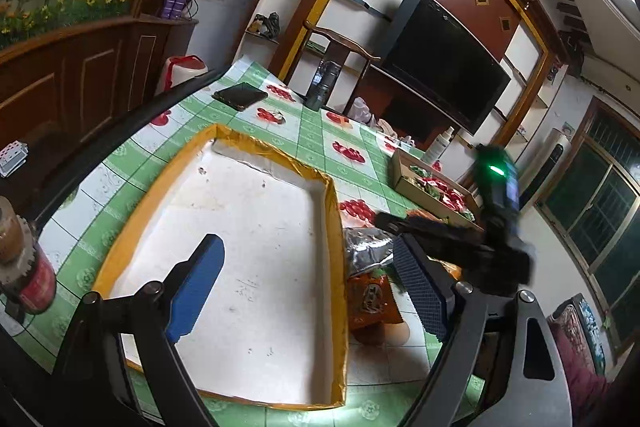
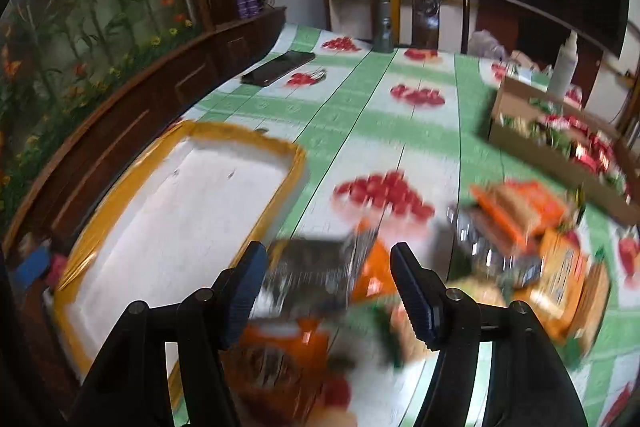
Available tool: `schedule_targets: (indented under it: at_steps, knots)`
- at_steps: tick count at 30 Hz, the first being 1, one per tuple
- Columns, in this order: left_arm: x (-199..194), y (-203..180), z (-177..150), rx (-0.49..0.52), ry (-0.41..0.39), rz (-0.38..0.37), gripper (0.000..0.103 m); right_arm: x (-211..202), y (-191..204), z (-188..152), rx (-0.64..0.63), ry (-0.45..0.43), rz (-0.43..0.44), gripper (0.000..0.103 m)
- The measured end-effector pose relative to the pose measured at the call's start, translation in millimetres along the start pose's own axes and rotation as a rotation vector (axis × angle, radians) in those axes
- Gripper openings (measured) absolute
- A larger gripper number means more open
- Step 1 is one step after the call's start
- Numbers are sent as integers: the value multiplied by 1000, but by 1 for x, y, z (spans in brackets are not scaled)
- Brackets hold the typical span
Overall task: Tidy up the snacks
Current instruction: 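Grasp the silver foil packet with the right tool, then lift the silver foil packet with the right tool while the left tool grasps an orange snack bag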
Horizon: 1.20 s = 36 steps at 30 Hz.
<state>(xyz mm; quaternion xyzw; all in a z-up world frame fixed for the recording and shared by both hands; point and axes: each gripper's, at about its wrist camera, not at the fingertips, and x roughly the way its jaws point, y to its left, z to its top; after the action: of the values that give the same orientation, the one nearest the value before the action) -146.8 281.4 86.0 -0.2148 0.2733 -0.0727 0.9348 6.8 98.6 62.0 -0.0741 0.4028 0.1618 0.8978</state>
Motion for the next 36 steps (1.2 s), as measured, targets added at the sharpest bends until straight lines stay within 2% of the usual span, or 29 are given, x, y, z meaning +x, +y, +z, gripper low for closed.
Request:
schedule_targets:
  at_steps: [3, 4, 8, 12, 17, 21, 23, 26, 29, 34, 36]
  knots:
    - [-2, -5, -1, 8, 7, -5, 87, 29, 13, 9, -71, 88, -24, 61]
    - [-3, -6, -1, 12, 10, -6, 87, 37, 15, 8, -79, 119, -24, 48]
    - [-3, -7, -2, 28, 20, 0, 87, 28, 18, -7, -105, 128, -19, 43]
    - [3, -6, -4, 15, 38, -12, 87, 6, 16, -34, -112, 158, 3, 43]
    - [10, -14, -7, 33, 65, -34, 87, -23, -11, -60, -43, 187, 10, 45]
    - [11, -24, -11, 68, 81, -49, 87, -44, -53, -71, 75, 130, 19, 49]
    - [13, -29, -13, 84, 93, -53, 87, -49, -73, -73, 142, 107, 15, 61]
    - [18, -37, -16, 100, 116, -66, 87, -48, -98, -79, 234, 105, 19, 63]
    - [22, -47, -21, 128, 147, -84, 87, -48, -109, -84, 263, 105, 11, 63]
    - [28, -67, -32, 191, 208, -127, 87, -61, -121, -94, 295, 46, 1, 64]
    - [31, -77, -38, 224, 232, -147, 87, -69, -117, -95, 270, 22, 34, 66]
